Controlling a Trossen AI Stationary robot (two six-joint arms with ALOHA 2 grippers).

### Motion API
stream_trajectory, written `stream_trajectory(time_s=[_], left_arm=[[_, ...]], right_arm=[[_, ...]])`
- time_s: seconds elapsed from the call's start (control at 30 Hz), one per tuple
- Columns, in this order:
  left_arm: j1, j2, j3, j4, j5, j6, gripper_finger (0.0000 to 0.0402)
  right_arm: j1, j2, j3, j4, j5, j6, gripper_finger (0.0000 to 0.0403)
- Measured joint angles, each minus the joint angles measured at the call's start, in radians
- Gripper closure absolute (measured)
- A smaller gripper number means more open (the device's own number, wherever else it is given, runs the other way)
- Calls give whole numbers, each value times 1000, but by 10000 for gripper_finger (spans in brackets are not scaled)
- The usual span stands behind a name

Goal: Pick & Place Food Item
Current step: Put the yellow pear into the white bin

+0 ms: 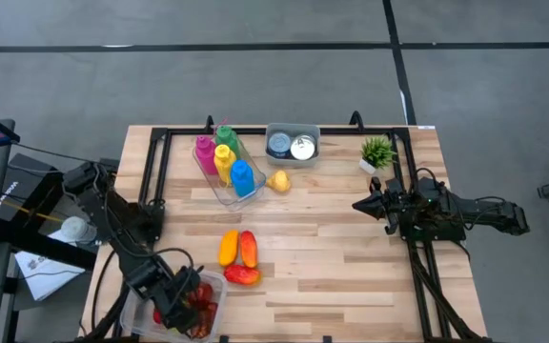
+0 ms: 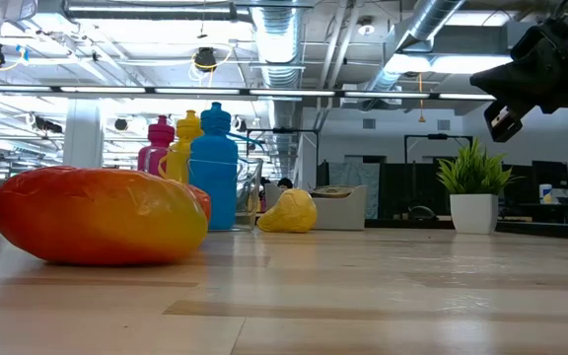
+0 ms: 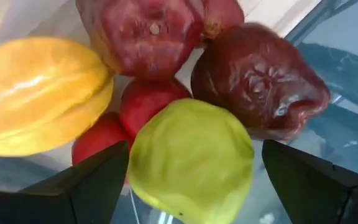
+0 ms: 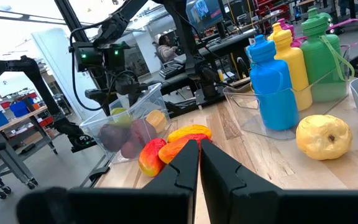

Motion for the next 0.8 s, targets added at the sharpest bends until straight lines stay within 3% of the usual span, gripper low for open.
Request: stream_trajectory(time_s=[0.17, 0.4, 0.53, 0.8], left_arm=[[46, -40, 0, -7, 115, 23, 58], [88, -208, 0, -49, 91, 3, 72], [93, -320, 0, -29, -88, -69, 72], [93, -464, 0, 106, -671, -104, 69]], right_arm=[[0, 0, 0, 0, 0, 0, 391], [0, 0, 0, 0, 0, 0, 390], [0, 0, 0, 0, 0, 0, 390], [0, 0, 0, 0, 0, 0, 390]])
